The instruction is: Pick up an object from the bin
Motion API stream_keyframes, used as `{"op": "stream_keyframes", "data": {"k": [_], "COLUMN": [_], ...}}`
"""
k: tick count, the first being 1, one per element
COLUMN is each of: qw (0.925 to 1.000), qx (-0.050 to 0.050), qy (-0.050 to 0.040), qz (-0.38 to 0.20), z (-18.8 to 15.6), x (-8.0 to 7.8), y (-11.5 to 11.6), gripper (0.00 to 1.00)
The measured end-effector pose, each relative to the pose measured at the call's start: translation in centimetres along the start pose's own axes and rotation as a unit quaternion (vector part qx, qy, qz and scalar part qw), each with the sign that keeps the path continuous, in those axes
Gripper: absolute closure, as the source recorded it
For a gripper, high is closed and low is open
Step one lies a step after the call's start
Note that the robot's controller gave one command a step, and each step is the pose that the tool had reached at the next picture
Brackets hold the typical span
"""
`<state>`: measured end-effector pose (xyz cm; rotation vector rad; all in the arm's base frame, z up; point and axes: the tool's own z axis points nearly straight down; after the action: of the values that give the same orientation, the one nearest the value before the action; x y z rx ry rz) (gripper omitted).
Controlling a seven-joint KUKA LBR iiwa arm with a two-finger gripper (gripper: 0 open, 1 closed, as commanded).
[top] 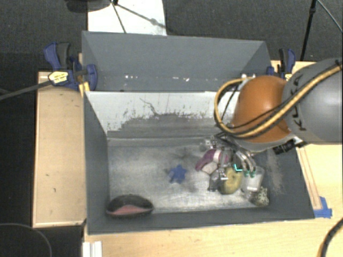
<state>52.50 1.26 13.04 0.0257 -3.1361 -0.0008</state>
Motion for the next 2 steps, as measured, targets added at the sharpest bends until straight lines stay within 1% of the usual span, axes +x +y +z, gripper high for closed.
{"op": "stream_keyframes", "data": {"k": [1,2], "qw": [0.9934,0.9273], "qx": [0.002,0.001], "qy": [-0.0028,-0.0054], "qz": [-0.115,-0.374], "z": [0.2,0.2], "x": [2.8,1.3], "y": [-9.2,-5.9], "gripper": [0.0,0.0]}}
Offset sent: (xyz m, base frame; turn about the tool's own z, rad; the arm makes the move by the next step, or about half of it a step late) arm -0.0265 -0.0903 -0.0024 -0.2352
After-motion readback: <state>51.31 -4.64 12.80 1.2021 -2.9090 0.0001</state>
